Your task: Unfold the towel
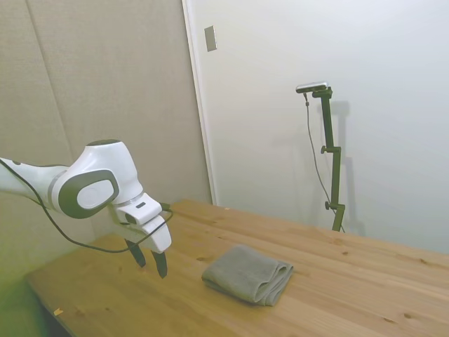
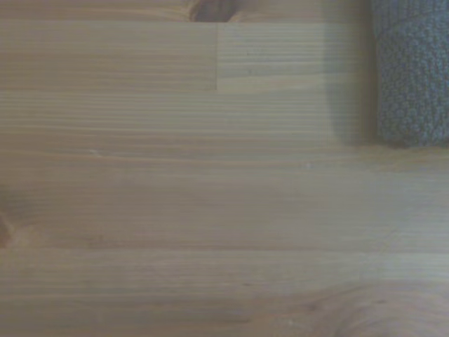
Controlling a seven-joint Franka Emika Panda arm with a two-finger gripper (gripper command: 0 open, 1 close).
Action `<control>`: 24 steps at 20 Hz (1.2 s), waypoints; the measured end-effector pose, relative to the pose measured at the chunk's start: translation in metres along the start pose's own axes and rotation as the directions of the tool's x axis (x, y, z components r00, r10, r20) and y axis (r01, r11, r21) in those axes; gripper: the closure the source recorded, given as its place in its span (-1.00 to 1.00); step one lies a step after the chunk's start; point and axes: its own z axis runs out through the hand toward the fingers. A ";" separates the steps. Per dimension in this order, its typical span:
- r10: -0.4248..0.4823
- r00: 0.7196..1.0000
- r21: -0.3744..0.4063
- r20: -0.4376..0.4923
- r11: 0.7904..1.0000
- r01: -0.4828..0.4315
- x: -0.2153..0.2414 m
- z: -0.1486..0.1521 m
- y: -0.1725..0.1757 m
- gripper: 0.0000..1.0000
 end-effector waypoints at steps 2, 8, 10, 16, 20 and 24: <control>-0.010 1.000 -0.009 0.011 1.000 0.010 -0.001 0.001 0.000 -1.00; 0.145 0.989 0.033 -0.006 0.989 -0.144 0.093 -0.010 0.060 -1.00; 0.185 0.983 0.047 -0.007 0.982 -0.185 0.129 -0.009 0.083 -1.00; 0.242 0.968 0.152 0.065 0.956 -0.249 0.209 0.006 0.141 -1.00; 0.243 0.964 0.211 0.113 0.942 -0.262 0.236 0.020 0.160 -1.00; 0.244 0.953 0.257 0.180 0.923 -0.285 0.256 0.044 0.169 -1.00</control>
